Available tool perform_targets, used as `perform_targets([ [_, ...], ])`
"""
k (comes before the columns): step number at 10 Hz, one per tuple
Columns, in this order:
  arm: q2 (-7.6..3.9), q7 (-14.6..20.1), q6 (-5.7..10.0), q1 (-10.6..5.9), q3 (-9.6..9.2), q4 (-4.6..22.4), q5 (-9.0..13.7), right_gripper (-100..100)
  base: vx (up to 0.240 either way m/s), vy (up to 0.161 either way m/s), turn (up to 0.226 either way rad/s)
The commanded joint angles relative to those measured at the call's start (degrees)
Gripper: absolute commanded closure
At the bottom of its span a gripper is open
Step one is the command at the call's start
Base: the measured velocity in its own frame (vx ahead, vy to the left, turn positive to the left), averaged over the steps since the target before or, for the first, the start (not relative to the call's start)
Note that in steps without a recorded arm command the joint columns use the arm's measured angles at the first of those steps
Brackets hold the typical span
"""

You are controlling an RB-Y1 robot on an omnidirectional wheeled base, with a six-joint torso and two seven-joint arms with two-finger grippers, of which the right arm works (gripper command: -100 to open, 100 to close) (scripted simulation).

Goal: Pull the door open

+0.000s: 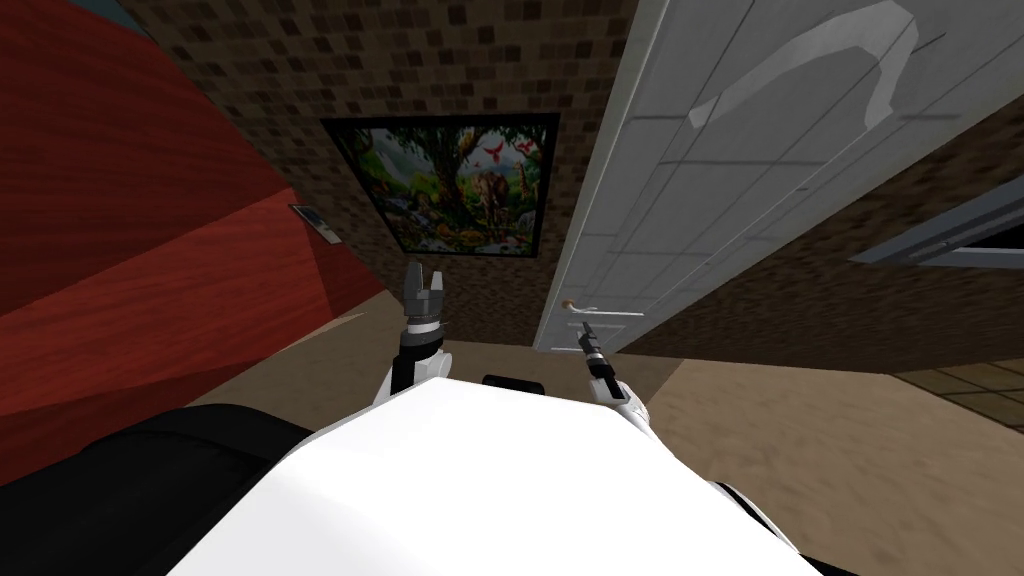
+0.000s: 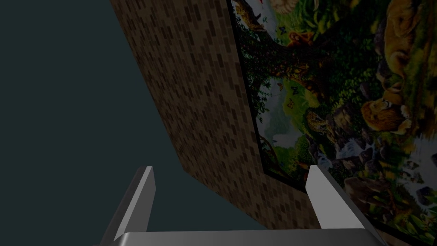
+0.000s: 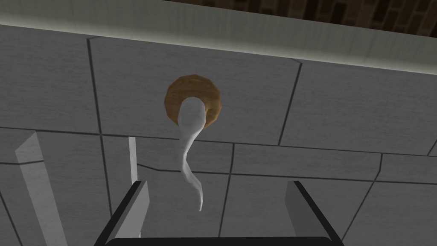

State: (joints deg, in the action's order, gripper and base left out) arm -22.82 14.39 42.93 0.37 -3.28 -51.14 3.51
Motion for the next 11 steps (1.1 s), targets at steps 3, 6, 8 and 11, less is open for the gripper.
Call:
perform_targets([
  [3, -1.06, 1.0, 0.39, -1.39, 0.00, 4.0, 0.2, -100, 0.043, -0.076, 0.093],
  [6, -1.44, 1.3, 0.88, -2.10, -0.03, 6.1, 0.3, -100, 0.018, -0.056, 0.058],
  [8, -1.29, 0.5, 0.77, -2.82, 1.78, 7.8, 1.2, -100, 0.105, -0.030, 0.230],
  [11, -1.08, -0.4, 0.50, -3.53, 3.76, 9.4, 2.2, -100, 0.137, -0.033, 0.189],
])
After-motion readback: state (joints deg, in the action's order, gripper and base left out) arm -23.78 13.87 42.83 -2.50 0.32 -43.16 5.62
